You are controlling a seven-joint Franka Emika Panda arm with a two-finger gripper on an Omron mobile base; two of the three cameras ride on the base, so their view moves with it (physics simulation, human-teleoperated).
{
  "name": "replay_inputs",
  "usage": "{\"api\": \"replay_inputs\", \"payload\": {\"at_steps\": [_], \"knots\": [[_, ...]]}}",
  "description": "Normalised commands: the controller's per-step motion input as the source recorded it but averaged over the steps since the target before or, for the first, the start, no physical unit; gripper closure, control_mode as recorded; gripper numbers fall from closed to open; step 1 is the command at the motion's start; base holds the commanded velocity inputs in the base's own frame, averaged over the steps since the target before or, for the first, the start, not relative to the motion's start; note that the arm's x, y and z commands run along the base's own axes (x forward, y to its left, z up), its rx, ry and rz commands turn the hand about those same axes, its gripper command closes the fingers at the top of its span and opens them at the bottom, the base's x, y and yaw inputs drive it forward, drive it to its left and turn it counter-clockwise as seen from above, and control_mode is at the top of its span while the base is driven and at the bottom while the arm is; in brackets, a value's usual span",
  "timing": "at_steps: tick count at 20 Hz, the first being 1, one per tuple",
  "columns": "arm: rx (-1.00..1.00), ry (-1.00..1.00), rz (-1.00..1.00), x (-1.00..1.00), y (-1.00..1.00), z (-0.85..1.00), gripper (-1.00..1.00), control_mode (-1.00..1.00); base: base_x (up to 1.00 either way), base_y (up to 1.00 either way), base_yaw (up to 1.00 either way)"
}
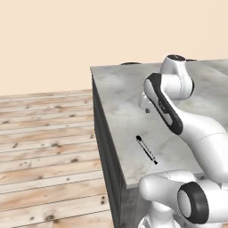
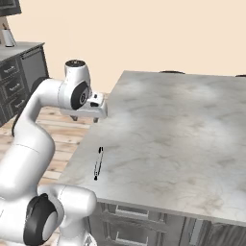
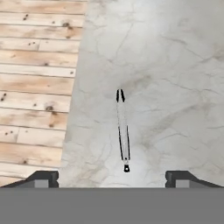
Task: Pick up the tongs from the counter and place them near the plate next to the oven.
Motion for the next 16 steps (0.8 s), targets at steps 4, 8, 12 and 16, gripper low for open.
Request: {"api": "replay_inputs", "payload": {"at_steps": [4, 8, 12, 16], "knots": [[-0.03, 0.03, 0.0, 0.0, -0.07, -0.65, -1.0, -1.0, 0.0, 0.0, 0.0], [-0.06, 0.03, 0.0, 0.0, 0.0, -0.64, -1.0, -1.0, 0.0, 0.0, 0.0], [-0.1, 0.02, 0.0, 0.04, 0.0, -0.6, -1.0, -1.0, 0.0, 0.0, 0.0], [-0.06, 0.04, 0.0, 0.13, 0.0, -0.52, -1.0, -1.0, 0.0, 0.0, 0.0]]}}
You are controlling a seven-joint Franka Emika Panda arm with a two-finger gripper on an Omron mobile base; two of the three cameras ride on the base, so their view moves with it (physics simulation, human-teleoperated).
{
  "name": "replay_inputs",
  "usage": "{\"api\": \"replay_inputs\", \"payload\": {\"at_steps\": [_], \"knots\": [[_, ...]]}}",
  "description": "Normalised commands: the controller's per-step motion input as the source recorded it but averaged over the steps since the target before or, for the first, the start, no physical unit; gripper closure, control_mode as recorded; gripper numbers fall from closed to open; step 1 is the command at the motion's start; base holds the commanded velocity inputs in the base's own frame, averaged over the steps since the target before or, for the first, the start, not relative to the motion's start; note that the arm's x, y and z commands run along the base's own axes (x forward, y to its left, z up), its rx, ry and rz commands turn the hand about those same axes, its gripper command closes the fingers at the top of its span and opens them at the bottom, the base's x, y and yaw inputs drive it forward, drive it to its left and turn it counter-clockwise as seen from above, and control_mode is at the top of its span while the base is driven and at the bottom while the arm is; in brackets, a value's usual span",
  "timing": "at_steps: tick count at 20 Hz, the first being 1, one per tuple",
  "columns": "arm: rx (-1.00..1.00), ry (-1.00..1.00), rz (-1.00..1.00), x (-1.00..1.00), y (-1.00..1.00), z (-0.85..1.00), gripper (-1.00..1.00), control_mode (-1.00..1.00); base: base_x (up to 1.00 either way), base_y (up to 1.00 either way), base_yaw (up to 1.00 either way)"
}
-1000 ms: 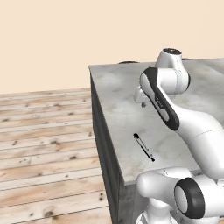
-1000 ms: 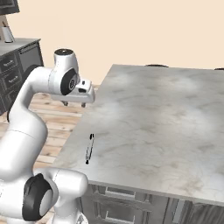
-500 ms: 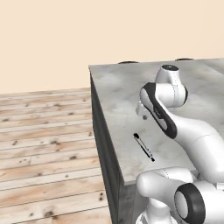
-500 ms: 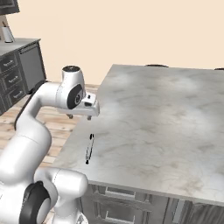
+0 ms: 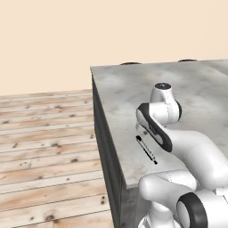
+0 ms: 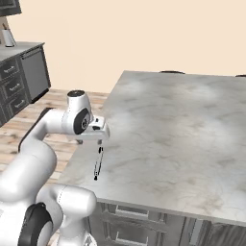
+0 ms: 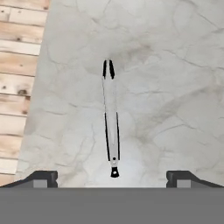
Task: Pick up the tongs from the counter and place them near the plate next to the oven.
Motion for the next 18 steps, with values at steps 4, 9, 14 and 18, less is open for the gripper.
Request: {"api": "replay_inputs", "payload": {"at_steps": [4, 9, 14, 18], "knots": [[-0.01, 0.05, 0.0, 0.12, 0.0, -0.49, -1.0, -1.0, 0.0, 0.0, 0.0], [0.0, 0.05, 0.0, 0.08, -0.01, -0.47, -1.0, -1.0, 0.0, 0.0, 0.0], [0.0, 0.04, 0.0, 0.13, -0.01, -0.47, -1.0, -1.0, 0.0, 0.0, 0.0], [0.0, 0.01, 0.0, 0.14, -0.03, -0.4, -1.0, -1.0, 0.0, 0.0, 0.0]]}}
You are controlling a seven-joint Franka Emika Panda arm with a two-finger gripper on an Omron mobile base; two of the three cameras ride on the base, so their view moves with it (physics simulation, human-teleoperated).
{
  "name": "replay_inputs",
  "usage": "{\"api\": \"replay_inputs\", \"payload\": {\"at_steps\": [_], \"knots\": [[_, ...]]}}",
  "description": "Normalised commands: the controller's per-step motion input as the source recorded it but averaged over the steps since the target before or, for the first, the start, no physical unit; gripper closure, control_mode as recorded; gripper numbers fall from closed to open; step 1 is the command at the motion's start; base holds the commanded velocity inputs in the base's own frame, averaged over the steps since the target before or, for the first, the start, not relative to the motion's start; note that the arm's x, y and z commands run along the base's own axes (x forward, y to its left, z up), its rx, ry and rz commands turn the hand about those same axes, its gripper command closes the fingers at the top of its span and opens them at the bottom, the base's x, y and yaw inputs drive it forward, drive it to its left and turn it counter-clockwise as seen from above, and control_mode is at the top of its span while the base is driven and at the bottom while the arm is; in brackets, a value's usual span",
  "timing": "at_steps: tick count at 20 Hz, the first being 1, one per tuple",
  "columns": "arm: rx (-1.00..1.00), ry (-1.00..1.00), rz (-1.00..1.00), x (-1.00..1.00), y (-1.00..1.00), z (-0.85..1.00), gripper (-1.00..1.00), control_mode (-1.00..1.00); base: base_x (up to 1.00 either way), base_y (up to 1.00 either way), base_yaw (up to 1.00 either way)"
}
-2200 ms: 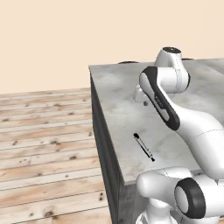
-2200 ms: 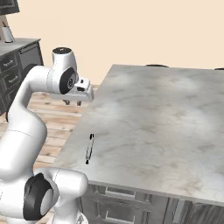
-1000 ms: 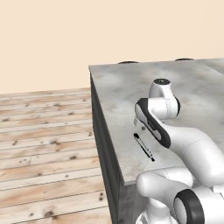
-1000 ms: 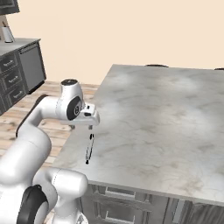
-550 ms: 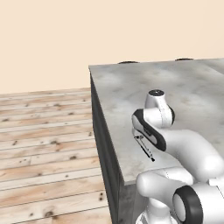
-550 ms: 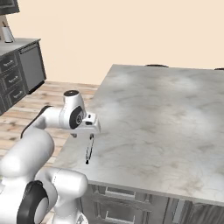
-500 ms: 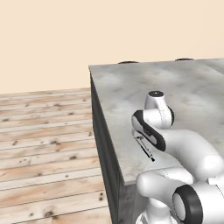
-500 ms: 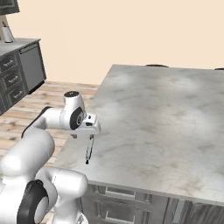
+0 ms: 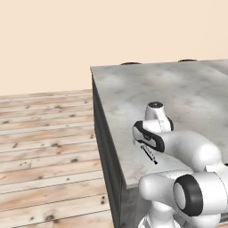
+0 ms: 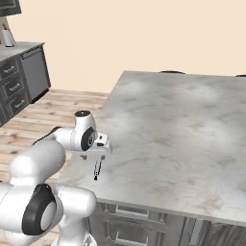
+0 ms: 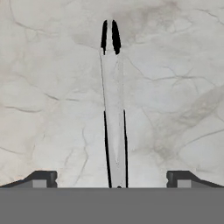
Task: Pick up the tongs from the counter and place them near the plate next to the oven.
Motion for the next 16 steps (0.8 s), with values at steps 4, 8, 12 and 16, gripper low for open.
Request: {"api": "replay_inputs", "payload": {"at_steps": [4, 8, 12, 16], "knots": [[0.0, 0.0, 0.0, 0.09, -0.06, -0.33, -1.0, -1.0, 0.0, 0.0, 0.0], [0.0, 0.0, 0.0, 0.18, -0.04, -0.31, -1.0, -1.0, 0.0, 0.0, 0.0], [0.0, 0.0, 0.0, 0.24, -0.01, -0.32, -1.0, -1.0, 0.0, 0.0, 0.0], [0.0, 0.0, 0.0, 0.24, -0.01, -0.31, -1.0, -1.0, 0.0, 0.0, 0.0]]}}
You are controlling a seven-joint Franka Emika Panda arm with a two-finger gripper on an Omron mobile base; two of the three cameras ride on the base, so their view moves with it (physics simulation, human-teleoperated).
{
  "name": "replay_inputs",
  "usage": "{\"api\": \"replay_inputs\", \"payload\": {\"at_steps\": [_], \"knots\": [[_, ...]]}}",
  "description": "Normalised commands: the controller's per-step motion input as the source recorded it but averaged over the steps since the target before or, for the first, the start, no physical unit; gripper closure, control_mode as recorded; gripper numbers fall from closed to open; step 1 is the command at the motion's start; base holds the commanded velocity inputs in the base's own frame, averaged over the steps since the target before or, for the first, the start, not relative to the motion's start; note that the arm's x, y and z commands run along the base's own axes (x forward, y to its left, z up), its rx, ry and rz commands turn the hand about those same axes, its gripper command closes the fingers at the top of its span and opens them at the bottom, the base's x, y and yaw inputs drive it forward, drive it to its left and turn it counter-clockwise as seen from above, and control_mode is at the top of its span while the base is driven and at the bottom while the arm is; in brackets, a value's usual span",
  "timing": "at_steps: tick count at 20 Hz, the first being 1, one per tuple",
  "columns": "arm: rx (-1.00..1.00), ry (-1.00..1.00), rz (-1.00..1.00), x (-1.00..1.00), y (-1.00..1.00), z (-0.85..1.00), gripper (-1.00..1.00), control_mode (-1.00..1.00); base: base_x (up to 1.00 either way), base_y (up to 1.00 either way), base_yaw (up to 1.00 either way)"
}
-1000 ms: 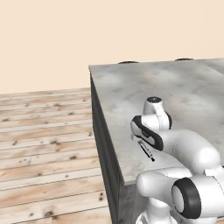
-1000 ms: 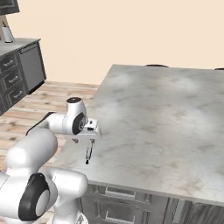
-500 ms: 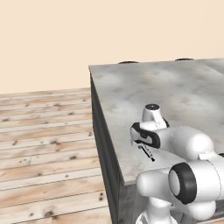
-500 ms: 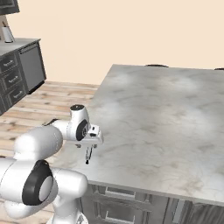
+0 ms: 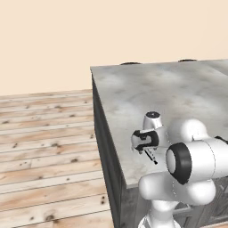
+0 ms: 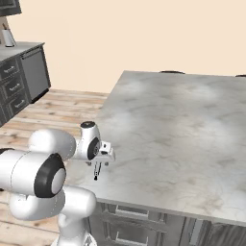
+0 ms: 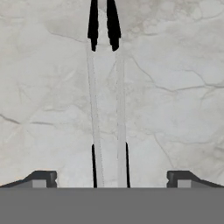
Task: Pick up the tongs from the counter and place them near the plate next to the oven.
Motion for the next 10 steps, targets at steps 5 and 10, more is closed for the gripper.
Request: {"api": "replay_inputs", "payload": {"at_steps": [5, 10], "knots": [[0.0, 0.0, 0.0, 0.15, 0.0, -0.32, -1.0, -1.0, 0.0, 0.0, 0.0], [0.0, 0.0, 0.0, 0.04, 0.0, -0.26, 1.0, -1.0, 0.0, 0.0, 0.0]]}}
